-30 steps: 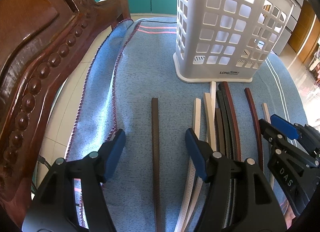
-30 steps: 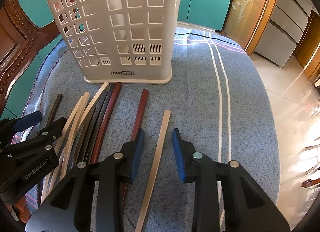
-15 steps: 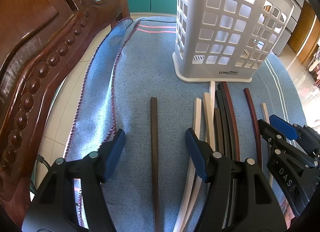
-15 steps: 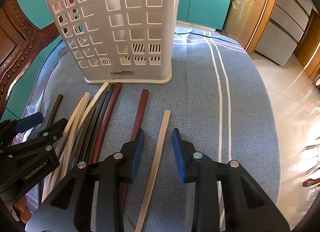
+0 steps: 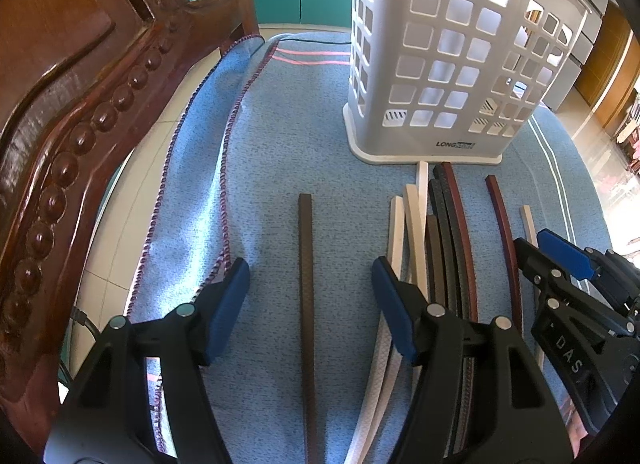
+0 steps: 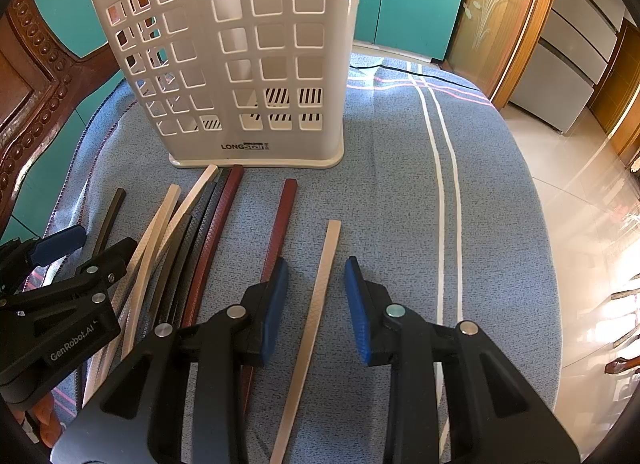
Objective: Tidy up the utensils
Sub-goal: 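Close the right gripper on the light wooden chopstick while the left gripper closes on the dark chopstick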
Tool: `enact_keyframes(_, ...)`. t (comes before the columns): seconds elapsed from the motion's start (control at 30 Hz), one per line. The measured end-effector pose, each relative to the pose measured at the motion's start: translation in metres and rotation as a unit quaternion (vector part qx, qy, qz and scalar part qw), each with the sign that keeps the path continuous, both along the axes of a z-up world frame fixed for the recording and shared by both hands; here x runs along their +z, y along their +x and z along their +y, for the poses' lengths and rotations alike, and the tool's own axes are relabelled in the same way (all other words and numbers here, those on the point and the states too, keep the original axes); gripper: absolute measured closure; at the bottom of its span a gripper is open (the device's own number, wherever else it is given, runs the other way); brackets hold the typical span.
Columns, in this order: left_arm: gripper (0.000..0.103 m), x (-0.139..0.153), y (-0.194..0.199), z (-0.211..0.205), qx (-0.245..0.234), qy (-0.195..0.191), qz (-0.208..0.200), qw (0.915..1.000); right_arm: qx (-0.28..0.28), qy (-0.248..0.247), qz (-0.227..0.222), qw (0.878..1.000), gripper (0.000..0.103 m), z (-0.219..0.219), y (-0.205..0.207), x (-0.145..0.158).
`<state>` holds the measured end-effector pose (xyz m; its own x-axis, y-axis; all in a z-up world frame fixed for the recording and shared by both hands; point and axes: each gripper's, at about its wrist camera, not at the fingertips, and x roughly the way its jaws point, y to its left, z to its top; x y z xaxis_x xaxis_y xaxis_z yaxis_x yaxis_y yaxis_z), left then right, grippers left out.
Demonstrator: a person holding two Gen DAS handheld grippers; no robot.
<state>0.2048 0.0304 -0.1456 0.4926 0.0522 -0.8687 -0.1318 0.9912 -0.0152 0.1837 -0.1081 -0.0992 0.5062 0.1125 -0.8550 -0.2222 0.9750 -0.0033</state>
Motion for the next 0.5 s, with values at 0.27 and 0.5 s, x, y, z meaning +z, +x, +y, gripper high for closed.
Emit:
enact_keyframes(0.27,0.057,0.001,-0.001,-0.003,-0.005,0.0,-0.004,1.0,0.0,0.004,0.001,1.0,0.078,-0.001,0.0,0.0)
enact_keyframes(0.5,0.096,0.004,-0.003,0.008,0.009,-0.03,-0.016,0.9994,-0.016,0.037,0.008,0.999,0.095,-0.012,0.004,0.001)
